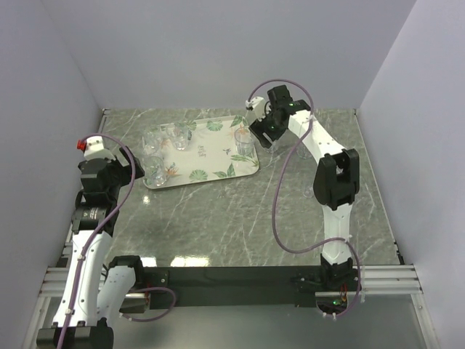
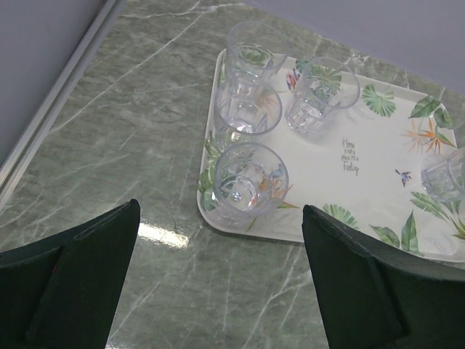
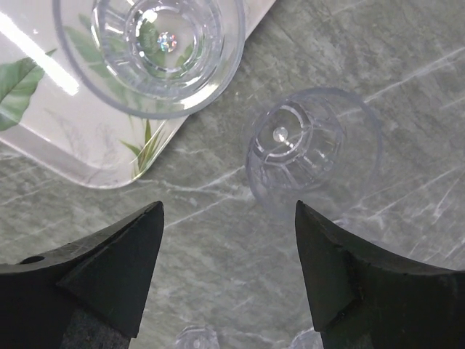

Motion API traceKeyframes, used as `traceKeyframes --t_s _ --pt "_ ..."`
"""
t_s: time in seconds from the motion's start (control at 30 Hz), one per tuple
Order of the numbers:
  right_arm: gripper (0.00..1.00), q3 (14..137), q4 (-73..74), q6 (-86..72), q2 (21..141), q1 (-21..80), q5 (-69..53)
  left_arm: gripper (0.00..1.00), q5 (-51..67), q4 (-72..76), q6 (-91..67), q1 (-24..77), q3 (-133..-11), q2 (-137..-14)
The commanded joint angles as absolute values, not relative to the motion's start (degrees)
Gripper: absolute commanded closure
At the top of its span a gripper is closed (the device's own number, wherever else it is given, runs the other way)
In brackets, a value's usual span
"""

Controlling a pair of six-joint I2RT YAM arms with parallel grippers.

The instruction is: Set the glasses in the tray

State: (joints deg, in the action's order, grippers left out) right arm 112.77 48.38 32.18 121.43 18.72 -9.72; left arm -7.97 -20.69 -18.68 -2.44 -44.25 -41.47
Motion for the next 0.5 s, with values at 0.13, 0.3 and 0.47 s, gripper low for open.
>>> traceKeyframes --t_s 0.13,0.3,0.47 --pt "0.23 116.5 44.2 34.5 125.2 19.1 -8.1 0.01 -8.6 -18.3 -17.7 -2.5 -43.9 -41.2" --pt "0.34 118.6 44.6 34.5 128.0 18.9 -7.9 0.01 -8.8 -18.3 -17.6 -2.5 -43.9 -41.2" --pt "0.55 118.0 44.3 34.1 128.8 18.8 -8.1 0.01 -8.6 -18.2 -17.7 -2.5 -43.9 -41.2"
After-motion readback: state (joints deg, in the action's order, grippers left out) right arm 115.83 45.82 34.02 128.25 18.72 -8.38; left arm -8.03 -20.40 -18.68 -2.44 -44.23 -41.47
